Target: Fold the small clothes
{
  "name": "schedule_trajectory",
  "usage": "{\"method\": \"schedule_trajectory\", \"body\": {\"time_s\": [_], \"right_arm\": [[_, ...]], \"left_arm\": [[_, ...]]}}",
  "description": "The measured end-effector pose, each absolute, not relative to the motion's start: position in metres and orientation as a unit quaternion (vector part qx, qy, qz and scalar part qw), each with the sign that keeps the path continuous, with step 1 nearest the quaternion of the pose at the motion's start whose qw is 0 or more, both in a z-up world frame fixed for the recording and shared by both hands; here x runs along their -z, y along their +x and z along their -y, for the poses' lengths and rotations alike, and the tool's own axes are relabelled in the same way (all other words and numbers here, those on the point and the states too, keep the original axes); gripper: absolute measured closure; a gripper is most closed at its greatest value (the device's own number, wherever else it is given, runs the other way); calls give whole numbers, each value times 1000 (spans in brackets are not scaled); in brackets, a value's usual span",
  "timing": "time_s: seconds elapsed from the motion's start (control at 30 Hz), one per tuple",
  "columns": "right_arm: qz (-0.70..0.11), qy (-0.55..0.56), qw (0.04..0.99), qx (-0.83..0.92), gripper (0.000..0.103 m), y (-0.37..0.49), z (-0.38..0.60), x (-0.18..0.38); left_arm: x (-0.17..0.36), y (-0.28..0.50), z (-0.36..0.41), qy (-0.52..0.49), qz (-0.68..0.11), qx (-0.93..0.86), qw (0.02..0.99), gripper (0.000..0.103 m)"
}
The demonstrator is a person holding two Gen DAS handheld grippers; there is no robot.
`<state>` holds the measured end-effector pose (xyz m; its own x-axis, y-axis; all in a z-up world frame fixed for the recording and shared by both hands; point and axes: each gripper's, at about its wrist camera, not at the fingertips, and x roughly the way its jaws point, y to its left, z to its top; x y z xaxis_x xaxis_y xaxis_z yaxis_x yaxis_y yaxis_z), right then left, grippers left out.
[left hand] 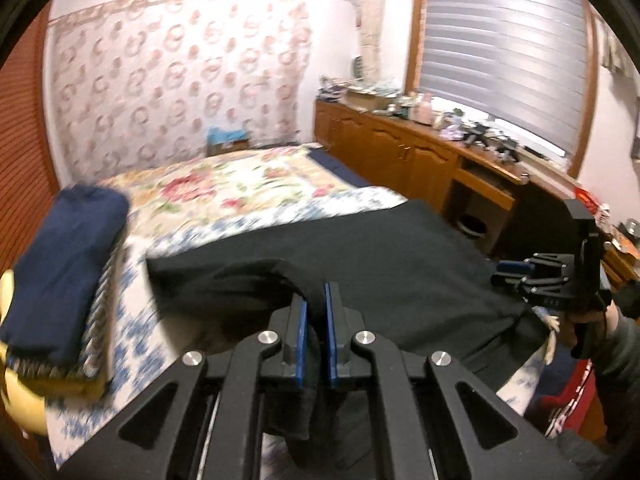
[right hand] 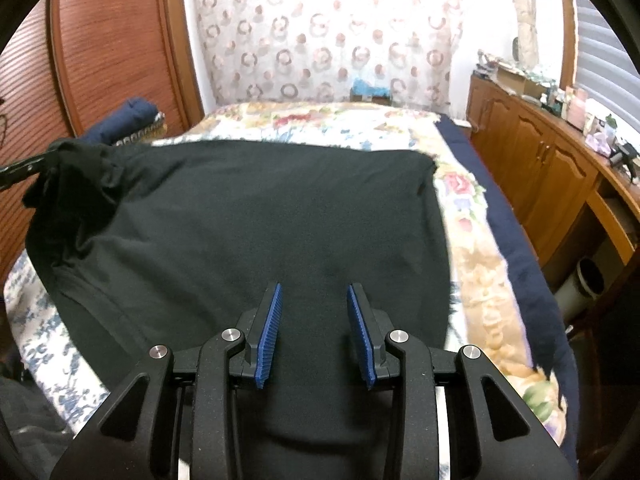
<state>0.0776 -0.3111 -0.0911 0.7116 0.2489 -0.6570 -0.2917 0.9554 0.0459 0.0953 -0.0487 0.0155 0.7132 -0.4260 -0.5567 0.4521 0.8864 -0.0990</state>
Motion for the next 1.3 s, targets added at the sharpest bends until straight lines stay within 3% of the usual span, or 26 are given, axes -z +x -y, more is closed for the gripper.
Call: {"method": "schedule_trajectory", "body": {"time_s": [0.53,0.67,0.77,1.2,1.3], "right_arm": [[-300,-12,947,-111,70,45,350,55],[-300,-12,947,-112,70,42,354,55],[-303,-14,946,-113,70,42,353,57],[-319,-28,936,-149,70,54,323,65],[-325,-36,930,-170,62,56,308,70]], "left_arm": [[-73,95,193,83,-289,367,881,97],[-70,90,206,103,-304,387,864,84],[-69,87,199,90,-304,394,863,69],[-36,89,114,50,-301,305,902,63],[-17,90,93,38,-312,283,906,62]]}}
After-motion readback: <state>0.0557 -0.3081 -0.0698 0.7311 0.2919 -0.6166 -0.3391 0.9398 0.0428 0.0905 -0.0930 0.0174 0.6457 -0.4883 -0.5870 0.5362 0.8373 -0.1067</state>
